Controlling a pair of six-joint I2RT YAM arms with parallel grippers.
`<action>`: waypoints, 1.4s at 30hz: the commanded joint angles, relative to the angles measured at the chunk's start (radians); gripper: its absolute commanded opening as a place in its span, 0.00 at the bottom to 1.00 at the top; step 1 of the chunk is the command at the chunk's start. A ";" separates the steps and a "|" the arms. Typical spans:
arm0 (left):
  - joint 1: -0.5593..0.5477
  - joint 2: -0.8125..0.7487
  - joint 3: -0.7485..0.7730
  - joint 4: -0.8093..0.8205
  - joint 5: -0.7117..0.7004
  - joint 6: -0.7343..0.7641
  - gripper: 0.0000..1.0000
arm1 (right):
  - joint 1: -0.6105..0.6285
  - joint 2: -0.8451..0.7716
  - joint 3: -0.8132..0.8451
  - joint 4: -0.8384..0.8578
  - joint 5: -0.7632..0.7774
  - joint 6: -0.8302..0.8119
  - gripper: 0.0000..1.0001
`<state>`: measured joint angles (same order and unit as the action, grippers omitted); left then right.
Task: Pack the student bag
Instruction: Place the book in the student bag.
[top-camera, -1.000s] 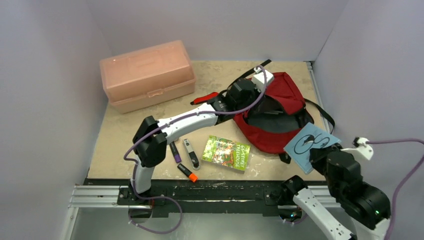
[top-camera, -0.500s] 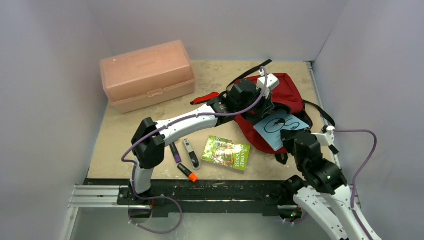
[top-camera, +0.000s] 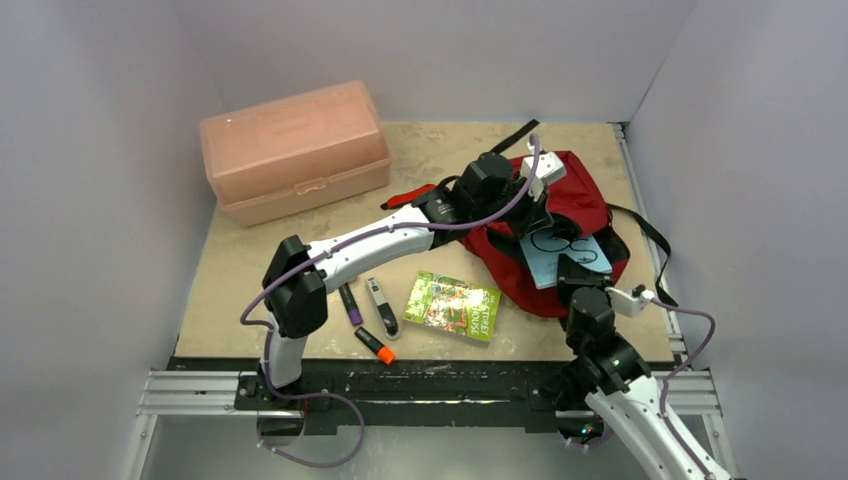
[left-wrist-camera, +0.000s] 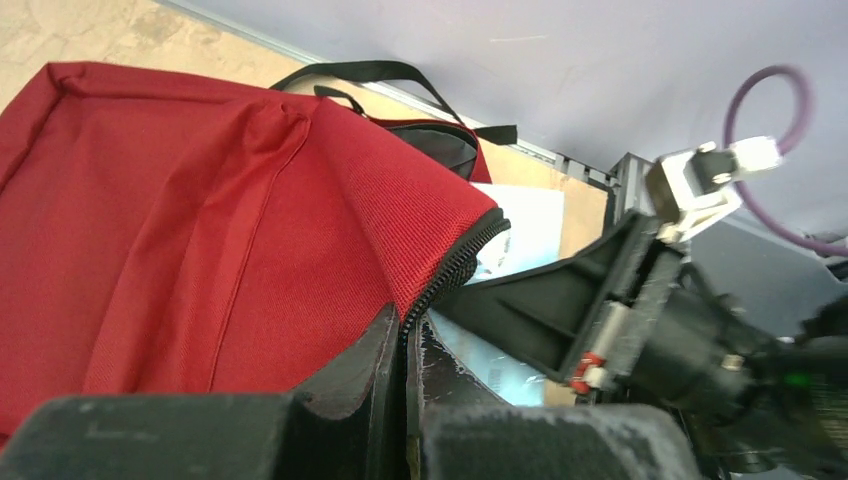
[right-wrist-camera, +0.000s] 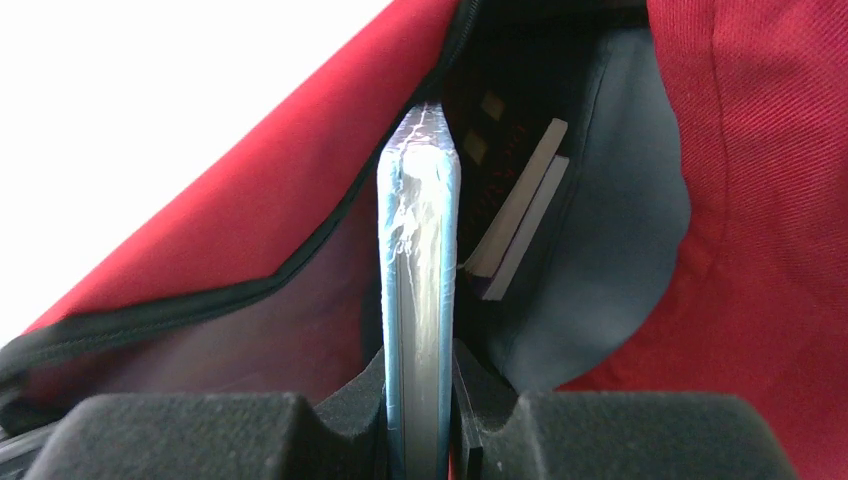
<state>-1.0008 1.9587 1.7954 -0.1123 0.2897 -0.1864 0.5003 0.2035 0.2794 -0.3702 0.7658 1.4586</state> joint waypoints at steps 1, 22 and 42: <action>-0.005 -0.072 0.080 0.012 0.101 0.023 0.00 | -0.051 0.049 -0.081 0.387 0.007 0.125 0.00; 0.005 -0.045 0.128 -0.091 0.137 0.058 0.00 | -0.296 0.841 -0.056 0.791 -0.483 -0.226 0.89; 0.005 -0.053 0.102 -0.072 0.158 0.018 0.00 | -0.299 0.860 0.090 0.634 -0.561 -0.553 0.46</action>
<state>-0.9951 1.9575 1.8740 -0.2554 0.4004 -0.1402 0.2035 0.9894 0.3164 0.0341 0.2119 0.9886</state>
